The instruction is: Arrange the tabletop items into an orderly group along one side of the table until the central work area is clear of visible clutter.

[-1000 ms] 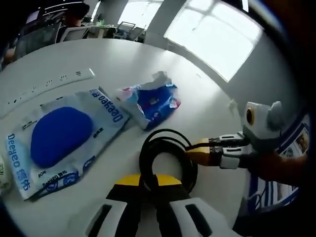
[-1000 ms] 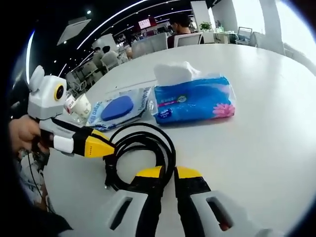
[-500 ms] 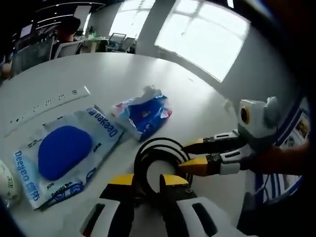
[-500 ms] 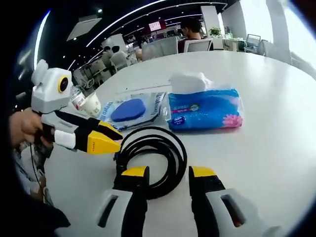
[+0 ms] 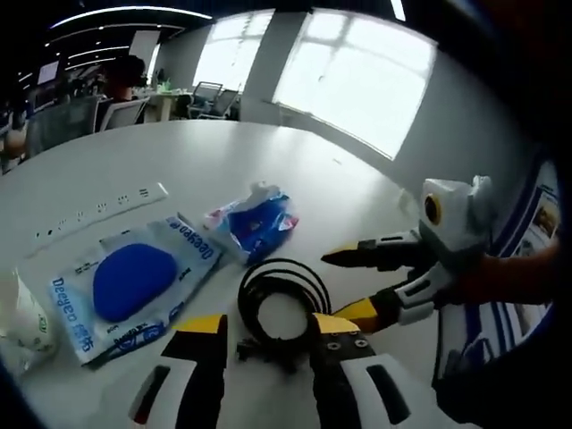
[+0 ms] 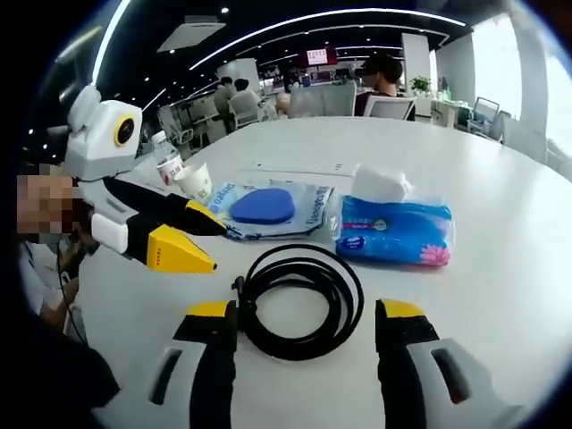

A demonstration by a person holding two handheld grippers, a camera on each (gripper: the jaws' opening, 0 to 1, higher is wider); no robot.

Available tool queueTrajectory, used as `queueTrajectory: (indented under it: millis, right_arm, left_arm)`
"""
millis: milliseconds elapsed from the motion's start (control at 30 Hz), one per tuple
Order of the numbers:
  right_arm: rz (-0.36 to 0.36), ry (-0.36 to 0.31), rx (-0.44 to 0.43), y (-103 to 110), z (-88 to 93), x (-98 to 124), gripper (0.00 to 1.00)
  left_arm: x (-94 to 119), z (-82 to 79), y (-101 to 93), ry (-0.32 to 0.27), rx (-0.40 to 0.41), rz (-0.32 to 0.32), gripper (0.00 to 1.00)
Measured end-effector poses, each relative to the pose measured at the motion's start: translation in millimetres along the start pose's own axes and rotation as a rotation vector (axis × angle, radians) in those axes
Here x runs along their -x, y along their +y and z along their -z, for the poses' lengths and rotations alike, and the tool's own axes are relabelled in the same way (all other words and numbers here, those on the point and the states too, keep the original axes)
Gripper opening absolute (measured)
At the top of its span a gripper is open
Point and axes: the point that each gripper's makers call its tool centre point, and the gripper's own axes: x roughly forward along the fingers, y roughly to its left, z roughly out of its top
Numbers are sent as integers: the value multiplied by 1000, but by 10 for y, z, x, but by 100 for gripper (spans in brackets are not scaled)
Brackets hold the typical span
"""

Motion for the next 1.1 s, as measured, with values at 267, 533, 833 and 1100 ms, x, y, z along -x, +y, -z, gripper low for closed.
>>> queueTrajectory:
  millis: [267,533,833,1100]
  right_arm:
    - [-21,-45,65,100,-80,117,77]
    - [-34,-106,78,166,-201,276,87]
    - [0,-153,53,11,-200,544,98]
    - [-27,-176,16,45,-173,745,99]
  left_arm:
    - [389,27,71,-74,-27,-40,45]
    - [793,106,178,-167,-5,-109,51]
    - [1204,259,300,-229,25,-165,61]
    - [1502,342,452,-245,39,-222,69]
